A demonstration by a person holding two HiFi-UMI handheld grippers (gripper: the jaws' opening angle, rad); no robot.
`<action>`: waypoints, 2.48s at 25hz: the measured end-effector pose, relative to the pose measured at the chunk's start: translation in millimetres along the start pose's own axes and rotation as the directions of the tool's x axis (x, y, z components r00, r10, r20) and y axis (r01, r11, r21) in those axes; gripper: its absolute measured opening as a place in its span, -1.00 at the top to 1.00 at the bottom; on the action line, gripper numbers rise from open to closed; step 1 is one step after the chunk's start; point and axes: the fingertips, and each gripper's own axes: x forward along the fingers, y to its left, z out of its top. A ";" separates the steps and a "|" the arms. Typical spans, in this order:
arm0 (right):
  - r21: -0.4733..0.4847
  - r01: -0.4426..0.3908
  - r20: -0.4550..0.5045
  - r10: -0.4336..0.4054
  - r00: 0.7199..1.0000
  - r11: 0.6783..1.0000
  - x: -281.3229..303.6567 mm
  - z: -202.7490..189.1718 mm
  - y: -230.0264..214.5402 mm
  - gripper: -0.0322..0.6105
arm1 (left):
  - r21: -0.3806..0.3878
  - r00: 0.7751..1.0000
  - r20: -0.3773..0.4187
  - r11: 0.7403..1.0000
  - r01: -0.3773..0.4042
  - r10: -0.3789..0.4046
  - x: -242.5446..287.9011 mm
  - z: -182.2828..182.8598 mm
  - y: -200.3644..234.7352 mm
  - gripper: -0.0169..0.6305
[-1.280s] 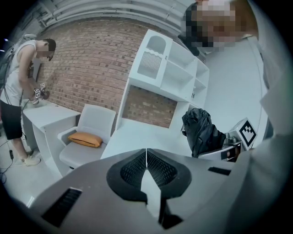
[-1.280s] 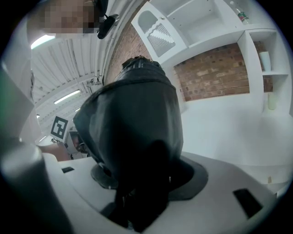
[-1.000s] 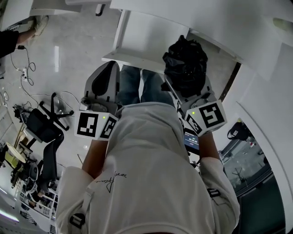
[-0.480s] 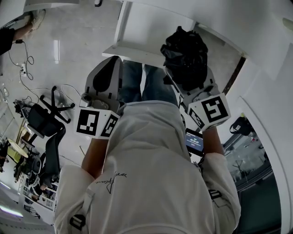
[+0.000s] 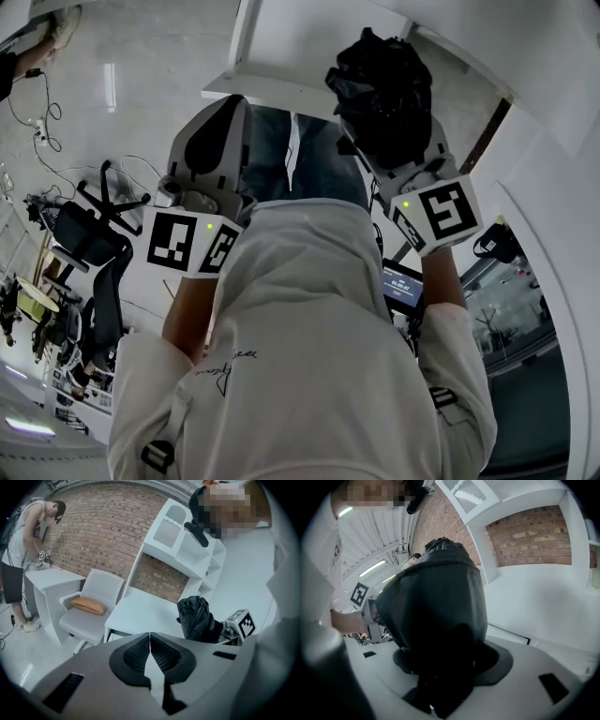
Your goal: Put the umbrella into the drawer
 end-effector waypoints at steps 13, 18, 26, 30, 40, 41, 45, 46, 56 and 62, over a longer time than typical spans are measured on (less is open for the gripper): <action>0.023 -0.004 -0.009 0.004 1.000 1.000 11.3 -7.8 -14.6 0.12 | -0.008 0.997 -0.066 1.000 0.025 -0.025 14.7 -15.7 4.9 0.90; 0.003 0.007 -0.023 -0.006 1.000 1.000 11.7 -14.5 -23.5 0.12 | -0.008 0.997 -0.069 1.000 0.021 -0.022 21.4 -18.1 6.1 0.90; 0.010 -0.002 -0.039 0.003 0.999 1.000 25.9 -20.5 -27.3 0.12 | -0.016 0.996 -0.087 1.000 0.013 -0.014 28.9 -24.0 12.6 0.89; 0.006 -0.009 -0.046 0.009 0.999 1.000 31.4 -22.6 -28.8 0.12 | -0.019 0.996 -0.092 1.000 0.017 -0.019 31.6 -25.6 13.0 0.89; 0.016 -0.011 -0.076 0.012 0.997 1.000 40.7 -32.6 -37.9 0.12 | -0.031 0.994 -0.111 0.999 0.007 -0.011 40.8 -32.1 22.9 0.89; 0.015 -0.011 -0.078 0.012 0.997 1.000 41.8 -33.3 -38.4 0.12 | -0.034 0.994 -0.113 0.999 0.004 -0.008 41.0 -32.7 24.4 0.90; 0.007 -0.013 -0.084 0.013 0.996 1.000 45.2 -34.0 -40.3 0.12 | -0.043 0.993 -0.120 0.999 -0.008 0.003 41.6 -35.0 29.3 0.90; 0.007 -0.013 -0.086 0.014 0.996 1.000 45.7 -33.9 -41.5 0.12 | -0.043 0.992 -0.122 0.999 -0.008 0.002 42.7 -34.9 29.3 0.90; -0.005 -0.018 -0.110 0.018 0.994 1.000 51.9 -41.4 -49.4 0.12 | -0.047 0.990 -0.138 0.999 0.009 -0.015 51.4 -40.7 25.4 0.89; 0.000 -0.023 -0.118 0.023 0.993 1.000 57.7 -45.6 -51.9 0.12 | -0.051 0.990 -0.142 0.999 0.006 -0.013 54.5 -43.2 28.0 0.90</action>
